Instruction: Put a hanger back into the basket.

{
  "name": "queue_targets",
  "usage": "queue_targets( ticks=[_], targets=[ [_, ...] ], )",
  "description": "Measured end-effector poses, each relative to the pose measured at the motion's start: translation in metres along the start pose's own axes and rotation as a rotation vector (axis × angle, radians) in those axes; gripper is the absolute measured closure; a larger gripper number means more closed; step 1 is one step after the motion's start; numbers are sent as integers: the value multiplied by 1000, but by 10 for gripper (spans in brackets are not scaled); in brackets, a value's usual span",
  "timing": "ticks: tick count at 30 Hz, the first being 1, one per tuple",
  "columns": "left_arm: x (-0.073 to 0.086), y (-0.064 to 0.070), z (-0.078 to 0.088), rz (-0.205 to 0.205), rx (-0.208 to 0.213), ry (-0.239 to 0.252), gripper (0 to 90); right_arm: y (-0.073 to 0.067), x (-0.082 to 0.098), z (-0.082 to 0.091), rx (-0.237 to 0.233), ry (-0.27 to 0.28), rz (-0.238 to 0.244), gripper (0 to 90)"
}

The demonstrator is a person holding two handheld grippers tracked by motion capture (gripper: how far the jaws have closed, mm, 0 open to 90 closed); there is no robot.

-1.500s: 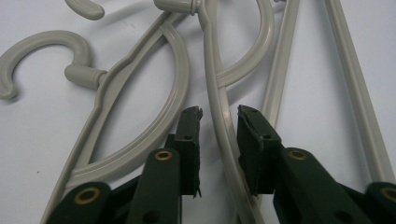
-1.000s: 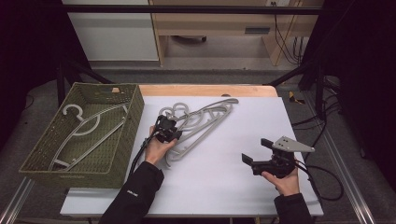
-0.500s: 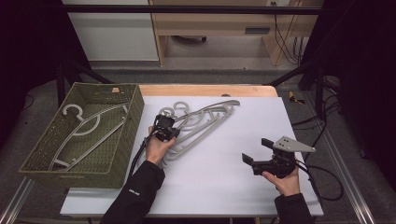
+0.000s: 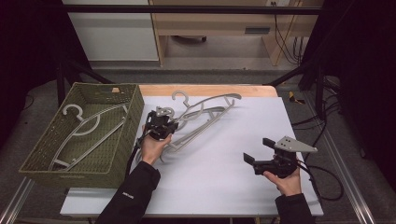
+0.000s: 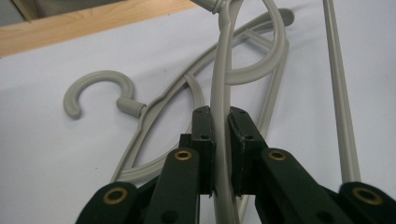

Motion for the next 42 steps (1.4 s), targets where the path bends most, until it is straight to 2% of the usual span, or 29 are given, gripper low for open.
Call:
queue_targets(
  ticks=[10,15,26,32,36,42],
  targets=[
    [-10,9,42,-26,0,70,818,1,0,3,10,-2,13,30],
    [-12,9,65,-39,-2,94,818,1,-1,4,12,7,1,27],
    [-16,5,119,-90,-15,135,818,1,-1,4,16,9,6,26],
    [-15,-3,146,-131,-29,143,818,0,0,4,22,8,2,25],
    [-12,-15,162,-163,-46,132,818,0,0,4,22,6,3,25],
    [-11,-33,179,-143,-49,158,818,1,0,5,20,1,14,25]
  ],
)
Point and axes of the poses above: each handheld gripper's, and its own axes: z roughly backward along the jaws, x roughly out of its underside, y roughly to its right, the point moved 1 cm from there along -z, roughly forward along the jaws, and after that the axes turned 8 degrees about -z, right-handed, at the moved point
